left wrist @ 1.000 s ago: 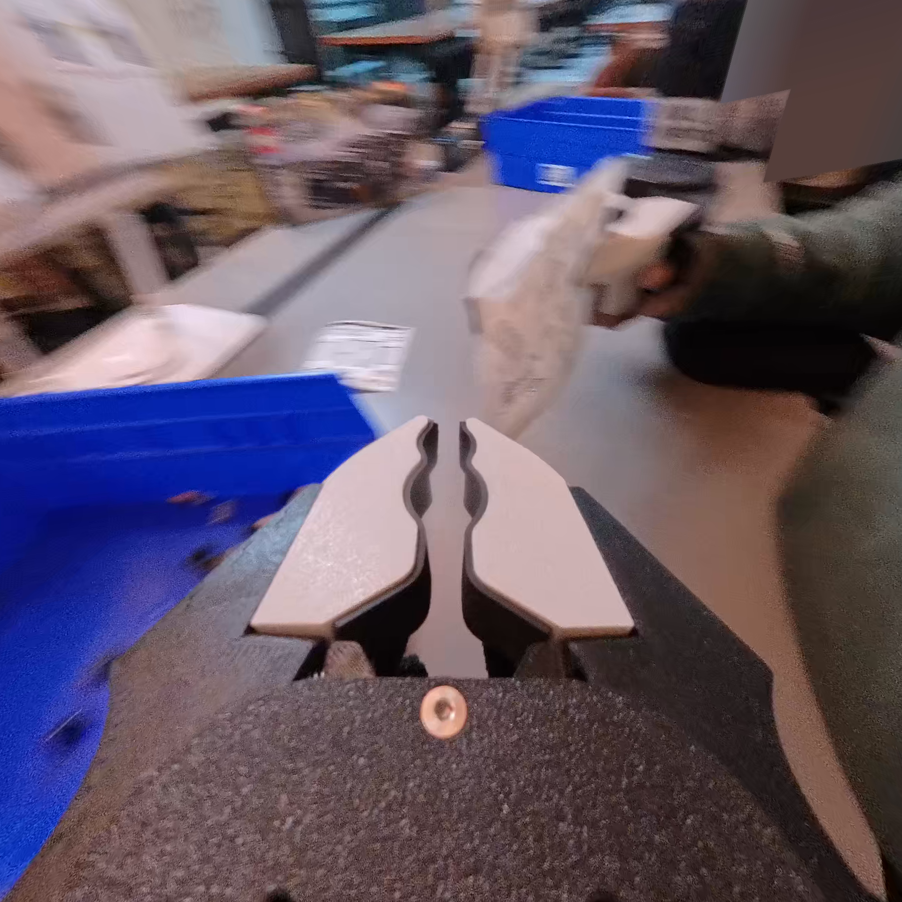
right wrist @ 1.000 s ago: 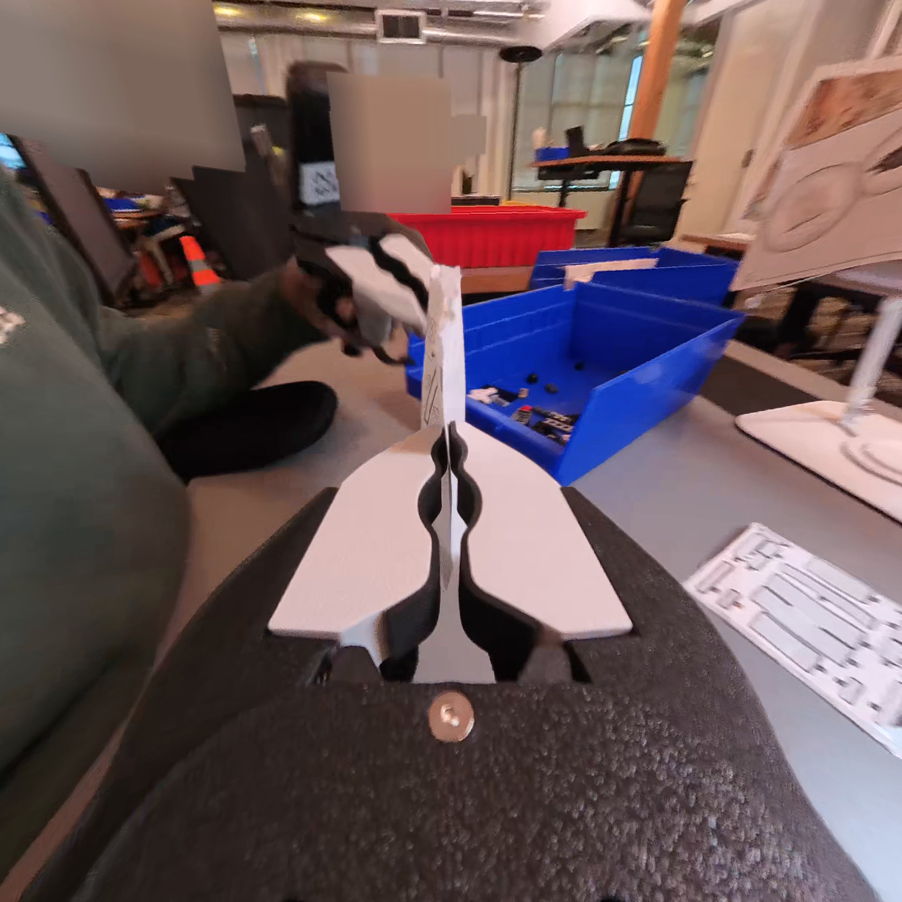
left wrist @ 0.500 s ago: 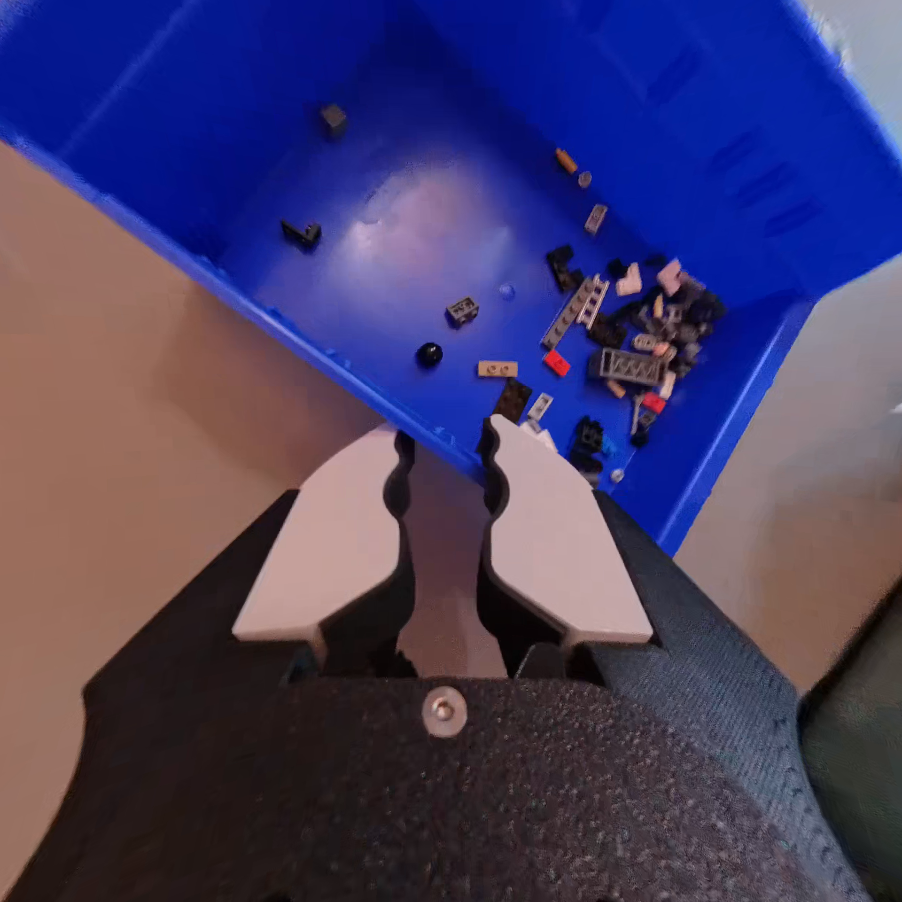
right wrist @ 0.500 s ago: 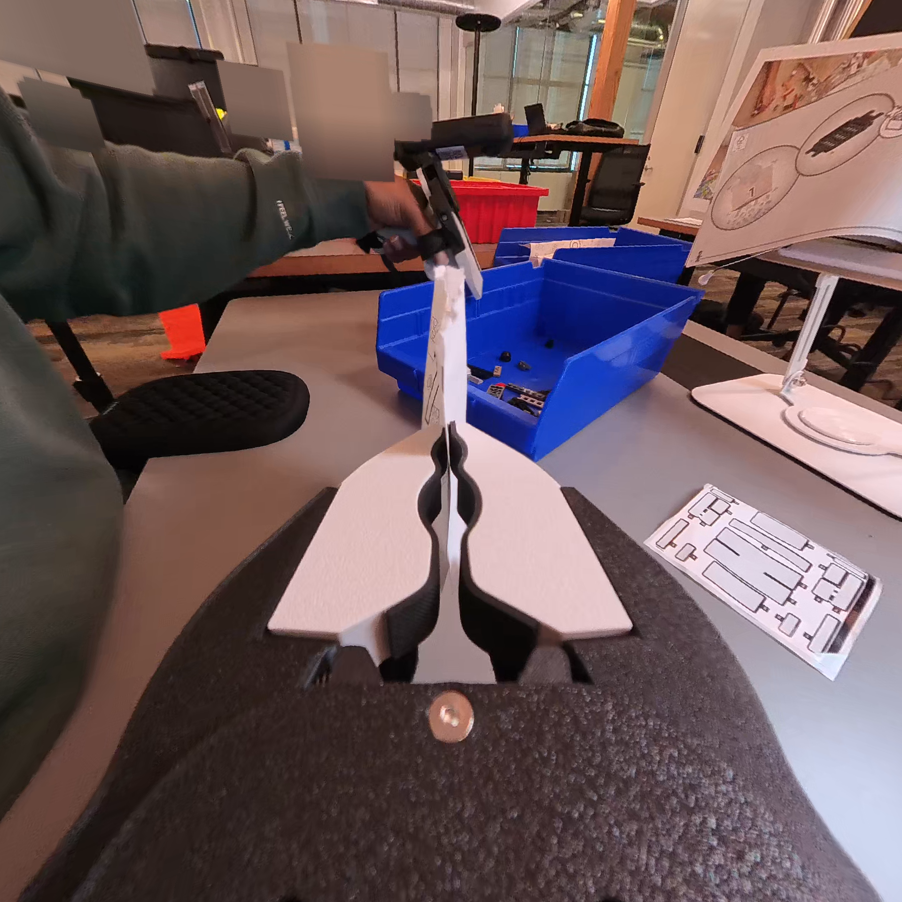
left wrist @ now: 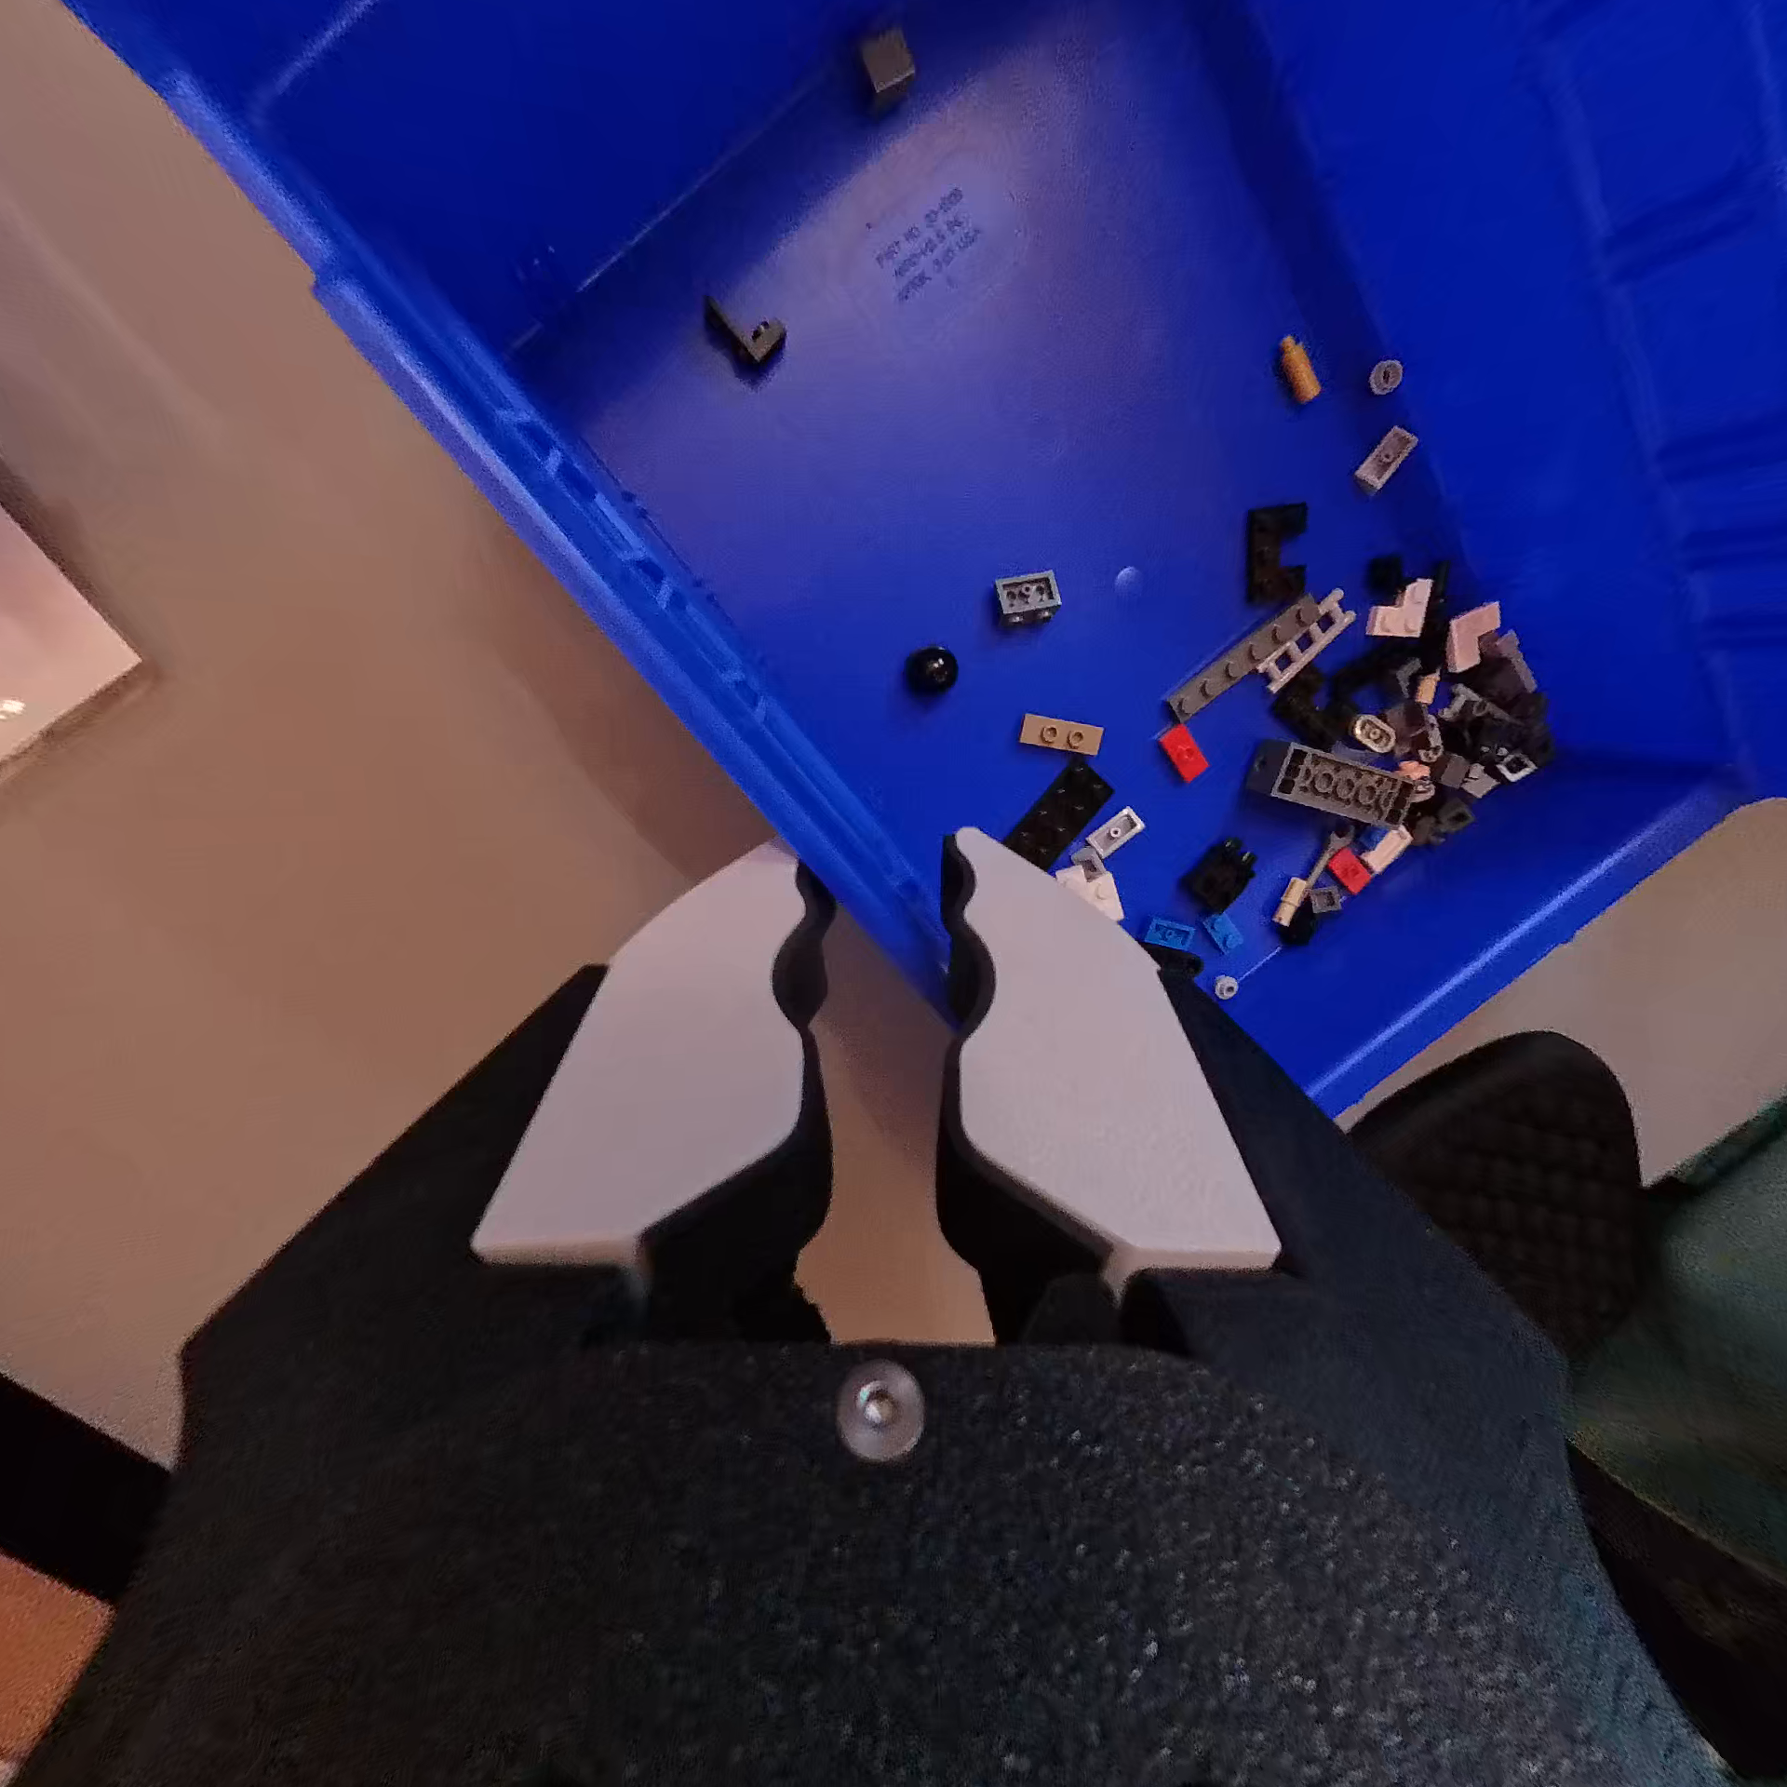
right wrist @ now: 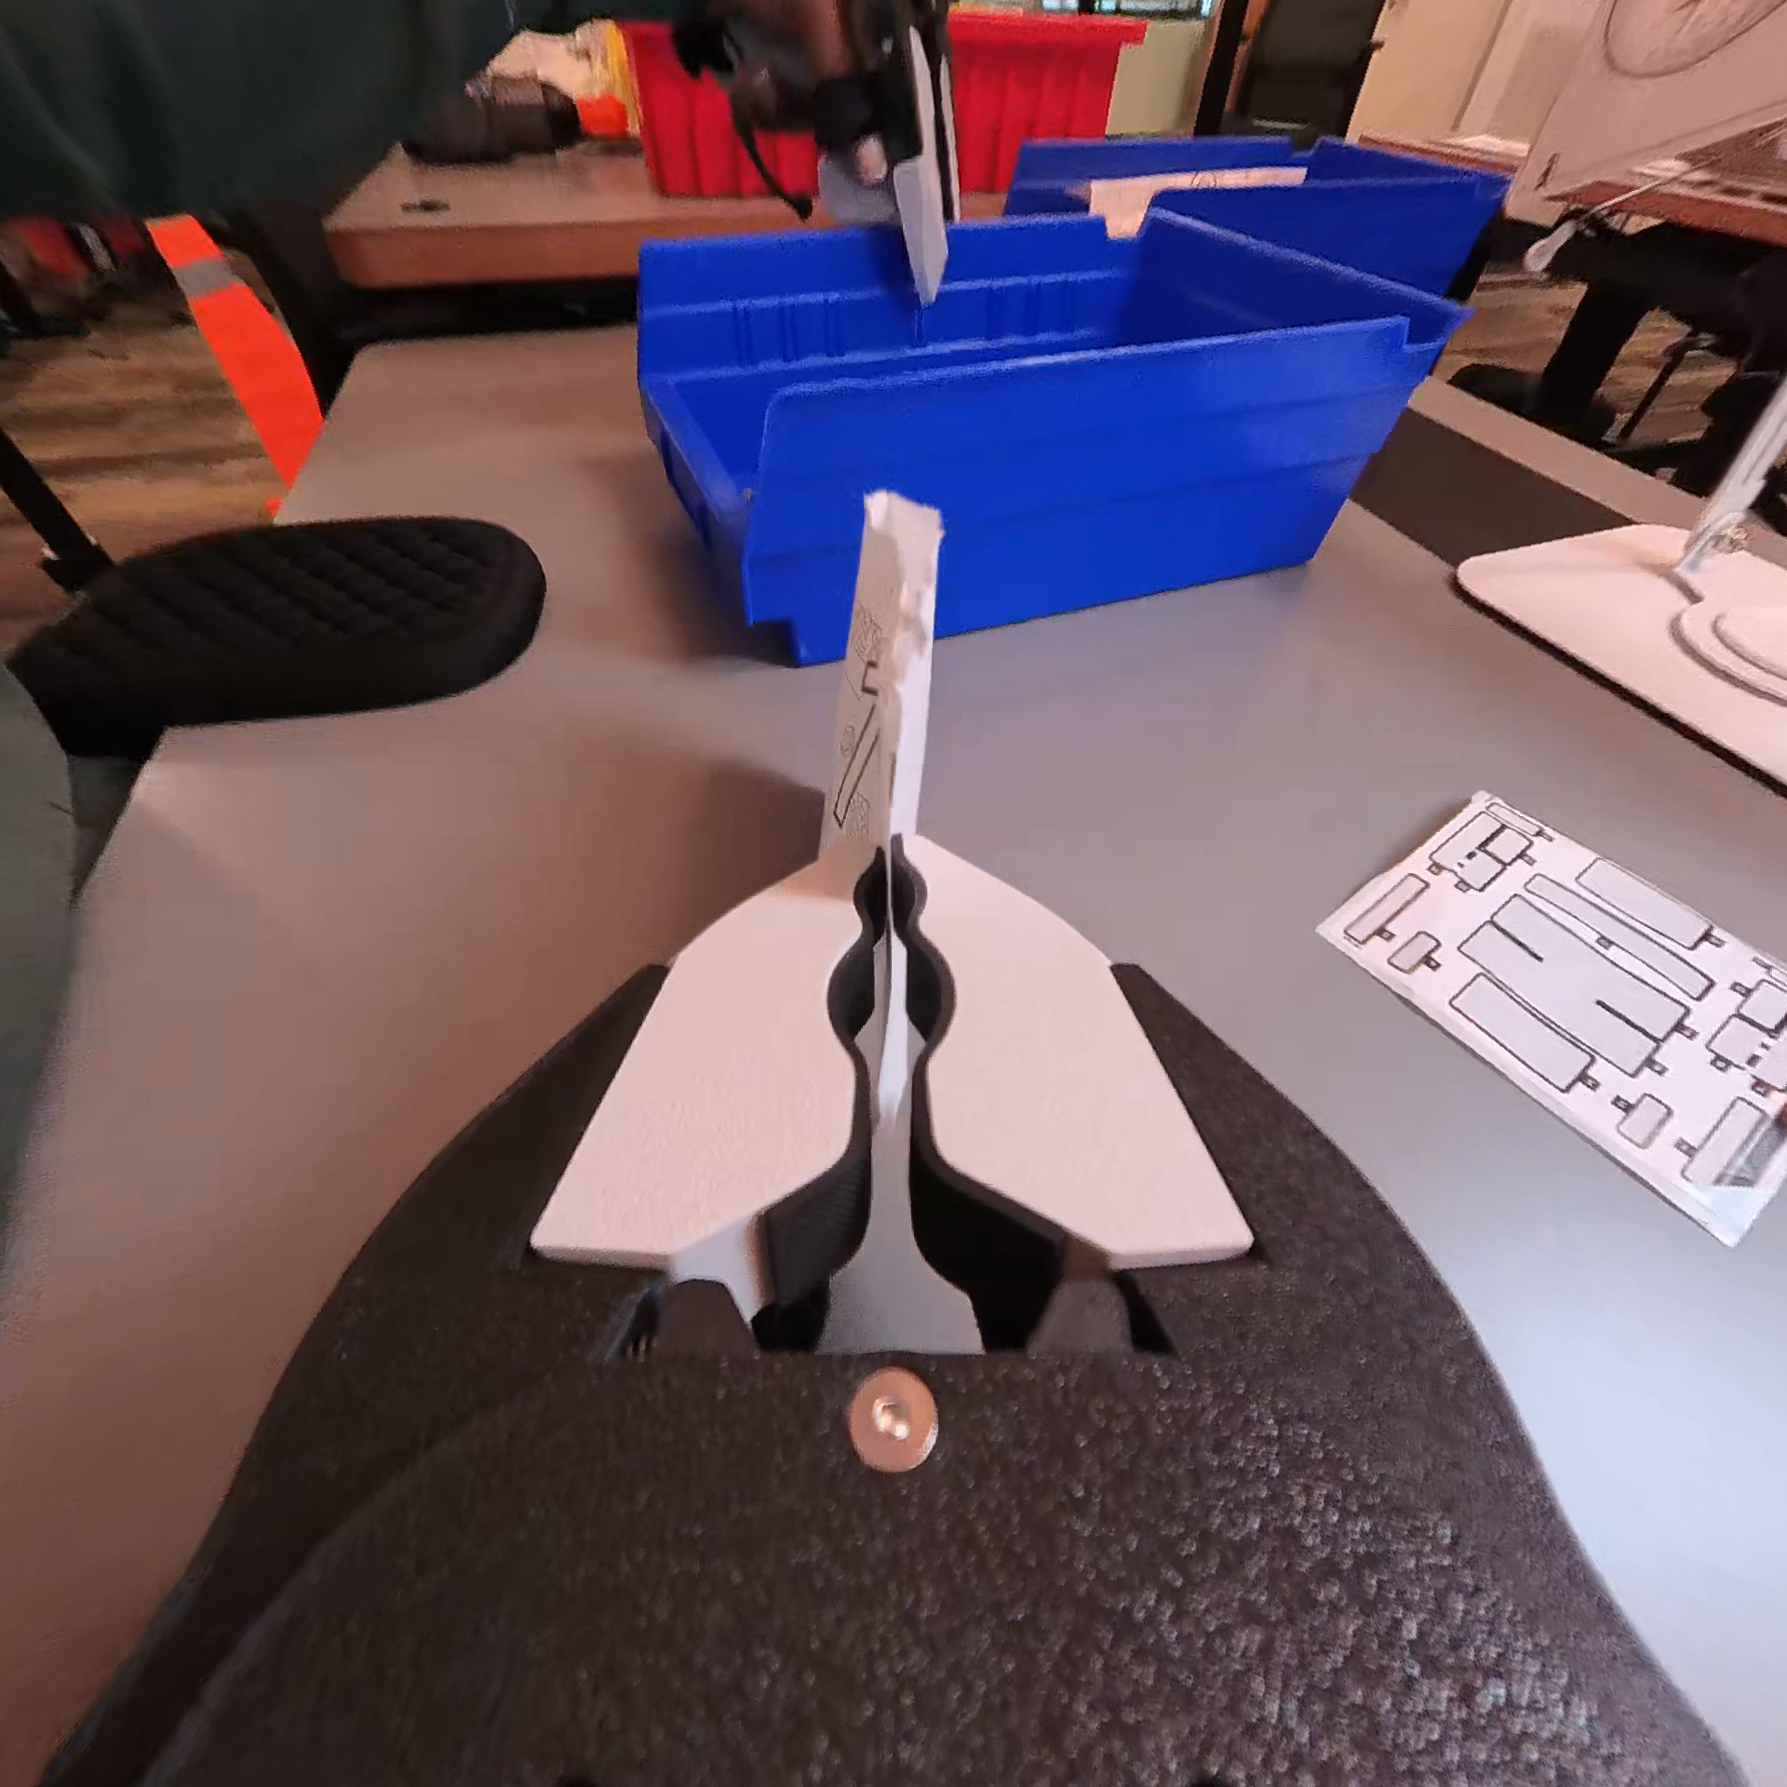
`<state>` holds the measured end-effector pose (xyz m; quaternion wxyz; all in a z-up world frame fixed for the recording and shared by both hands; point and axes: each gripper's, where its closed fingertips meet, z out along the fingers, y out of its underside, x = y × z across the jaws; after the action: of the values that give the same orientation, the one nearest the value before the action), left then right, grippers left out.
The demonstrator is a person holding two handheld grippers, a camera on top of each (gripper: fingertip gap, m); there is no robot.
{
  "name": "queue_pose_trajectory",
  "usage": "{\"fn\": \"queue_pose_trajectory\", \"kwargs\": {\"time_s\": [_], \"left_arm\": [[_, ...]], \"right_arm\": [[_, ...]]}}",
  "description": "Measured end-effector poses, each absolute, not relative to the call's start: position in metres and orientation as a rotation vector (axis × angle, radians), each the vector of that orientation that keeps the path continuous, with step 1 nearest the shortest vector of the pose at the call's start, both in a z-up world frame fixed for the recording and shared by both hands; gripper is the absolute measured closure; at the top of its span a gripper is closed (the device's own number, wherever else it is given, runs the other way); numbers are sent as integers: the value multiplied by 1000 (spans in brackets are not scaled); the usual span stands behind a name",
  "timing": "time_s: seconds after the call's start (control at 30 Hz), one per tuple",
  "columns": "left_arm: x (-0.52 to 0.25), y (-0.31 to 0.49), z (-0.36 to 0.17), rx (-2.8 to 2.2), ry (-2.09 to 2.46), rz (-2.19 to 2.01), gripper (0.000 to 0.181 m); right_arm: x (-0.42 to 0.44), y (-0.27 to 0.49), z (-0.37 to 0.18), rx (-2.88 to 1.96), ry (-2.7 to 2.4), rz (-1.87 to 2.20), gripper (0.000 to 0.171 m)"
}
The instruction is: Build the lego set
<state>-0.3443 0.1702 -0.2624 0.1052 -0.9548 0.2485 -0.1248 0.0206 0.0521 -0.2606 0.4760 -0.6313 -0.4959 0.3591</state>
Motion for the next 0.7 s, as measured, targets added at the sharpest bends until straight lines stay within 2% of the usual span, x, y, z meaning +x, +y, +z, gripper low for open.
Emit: {"fn": "queue_pose_trajectory", "kwargs": {"time_s": [0.13, 0.2, 0.3, 0.4, 0.47, 0.57, 0.7], "left_arm": [[-350, 176, -254, -2711, 804, -80, 150], [-352, 181, -230, -2553, 875, 162, 150], [-325, 169, -188, -2337, 959, 247, 150], [-211, 108, -152, -1984, 1163, -298, 158], [-142, 57, -150, -1759, 1290, -569, 159], [-86, 18, -186, -1624, 1417, -648, 151], [-61, 18, -209, -1588, 1372, -729, 170]], "right_arm": [[19, 49, -265, -1527, -1251, 855, 171], [19, 47, -262, -1492, -1256, 844, 171], [19, 44, -250, -1421, -1241, 866, 171], [19, 32, -225, -1316, -1197, 991, 171], [20, 22, -209, -1254, -1178, 1083, 171], [21, 17, -195, -1208, -1161, 1133, 171], [22, 13, -194, -1205, -1172, 1167, 171]]}}
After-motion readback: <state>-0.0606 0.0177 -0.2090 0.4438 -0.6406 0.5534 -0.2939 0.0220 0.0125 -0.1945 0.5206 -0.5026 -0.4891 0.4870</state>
